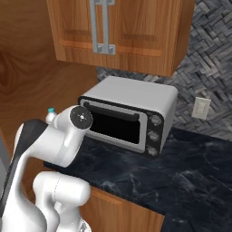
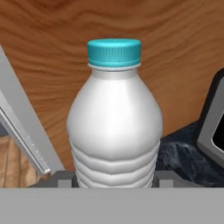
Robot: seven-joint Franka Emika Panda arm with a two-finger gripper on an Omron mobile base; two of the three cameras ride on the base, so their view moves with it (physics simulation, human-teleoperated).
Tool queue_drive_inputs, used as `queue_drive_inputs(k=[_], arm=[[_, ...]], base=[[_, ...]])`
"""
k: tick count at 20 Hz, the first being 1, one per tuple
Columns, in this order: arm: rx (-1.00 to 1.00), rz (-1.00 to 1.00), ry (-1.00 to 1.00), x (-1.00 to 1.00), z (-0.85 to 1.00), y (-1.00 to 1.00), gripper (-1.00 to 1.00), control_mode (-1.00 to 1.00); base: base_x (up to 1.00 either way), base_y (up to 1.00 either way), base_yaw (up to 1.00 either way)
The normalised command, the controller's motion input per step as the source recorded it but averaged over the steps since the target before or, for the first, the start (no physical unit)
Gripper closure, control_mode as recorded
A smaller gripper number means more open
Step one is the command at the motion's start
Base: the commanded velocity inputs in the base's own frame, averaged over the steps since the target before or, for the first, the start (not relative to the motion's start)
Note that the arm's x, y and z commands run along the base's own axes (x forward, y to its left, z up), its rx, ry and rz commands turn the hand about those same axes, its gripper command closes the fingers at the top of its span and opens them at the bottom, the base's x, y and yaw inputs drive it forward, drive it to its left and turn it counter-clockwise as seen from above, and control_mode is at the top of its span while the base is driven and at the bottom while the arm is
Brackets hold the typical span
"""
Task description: Take the bottled waters from the counter and place them in the freezer to freeze. Close the freezer door after placing the bottles.
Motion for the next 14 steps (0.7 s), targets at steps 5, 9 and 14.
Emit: queue_drive_inputs(k=[5, 9, 14], arm=[[0.00, 0.00, 0.00, 0.00, 0.00, 0.00, 1.00, 1.00], [0.00, 0.00, 0.00, 0.00, 0.00, 0.00, 1.00, 1.00], [0.00, 0.00, 0.00, 0.00, 0.00, 0.00, 1.00, 1.00]], base=[[-0.81, 0.11, 0.00], [-0.95, 0.27, 0.00], [-0.52, 0.79, 0.00]])
